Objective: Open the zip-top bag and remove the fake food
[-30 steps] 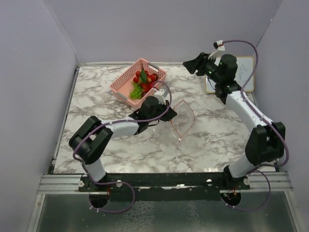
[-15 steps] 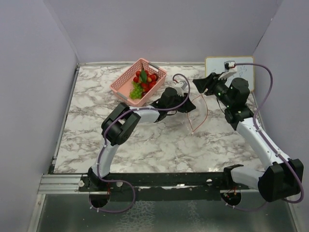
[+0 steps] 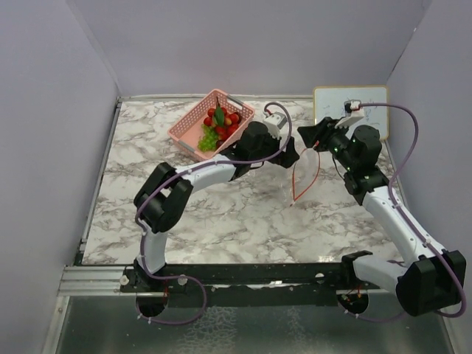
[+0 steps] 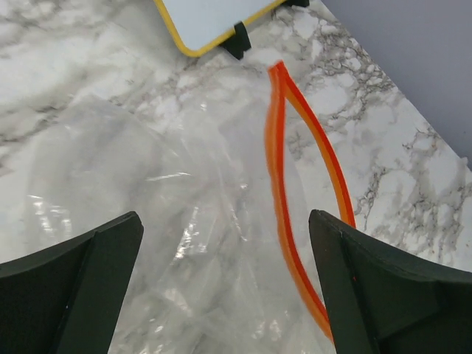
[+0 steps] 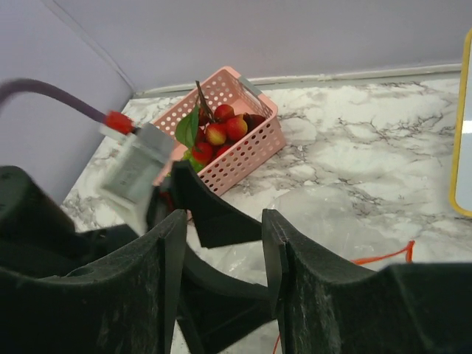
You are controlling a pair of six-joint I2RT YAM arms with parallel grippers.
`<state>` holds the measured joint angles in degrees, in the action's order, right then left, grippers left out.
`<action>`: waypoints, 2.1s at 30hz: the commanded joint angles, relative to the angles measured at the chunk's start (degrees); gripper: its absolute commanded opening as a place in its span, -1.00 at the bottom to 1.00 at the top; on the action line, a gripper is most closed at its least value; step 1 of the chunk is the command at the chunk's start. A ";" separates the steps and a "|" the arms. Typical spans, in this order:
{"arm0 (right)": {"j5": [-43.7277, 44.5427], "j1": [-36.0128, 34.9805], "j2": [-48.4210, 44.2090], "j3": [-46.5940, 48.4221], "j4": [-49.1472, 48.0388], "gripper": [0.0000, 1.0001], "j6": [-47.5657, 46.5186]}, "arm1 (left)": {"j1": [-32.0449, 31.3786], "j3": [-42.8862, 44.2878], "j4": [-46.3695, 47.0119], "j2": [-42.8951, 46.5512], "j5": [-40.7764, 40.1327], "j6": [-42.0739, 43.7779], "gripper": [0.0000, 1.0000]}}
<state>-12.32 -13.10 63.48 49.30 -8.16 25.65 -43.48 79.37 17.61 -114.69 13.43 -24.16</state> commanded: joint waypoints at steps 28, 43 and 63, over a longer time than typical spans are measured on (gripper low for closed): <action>-2.22 0.10 -1.03 -5.92 -3.19 -0.12 2.57 | 14.05 -9.92 -15.41 9.75 -34.24 24.65 0.87; -3.81 0.12 -1.45 -7.02 -4.68 -0.12 3.69 | 16.63 -12.76 -15.71 8.72 -35.75 19.48 -0.45; -6.01 0.10 0.98 -7.99 -7.33 -0.12 4.06 | 24.73 -18.36 -17.67 14.63 -37.59 13.26 -0.66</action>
<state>-17.41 -13.10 64.25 41.60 -13.23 29.76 -19.27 61.78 0.67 -102.50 -24.34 -10.37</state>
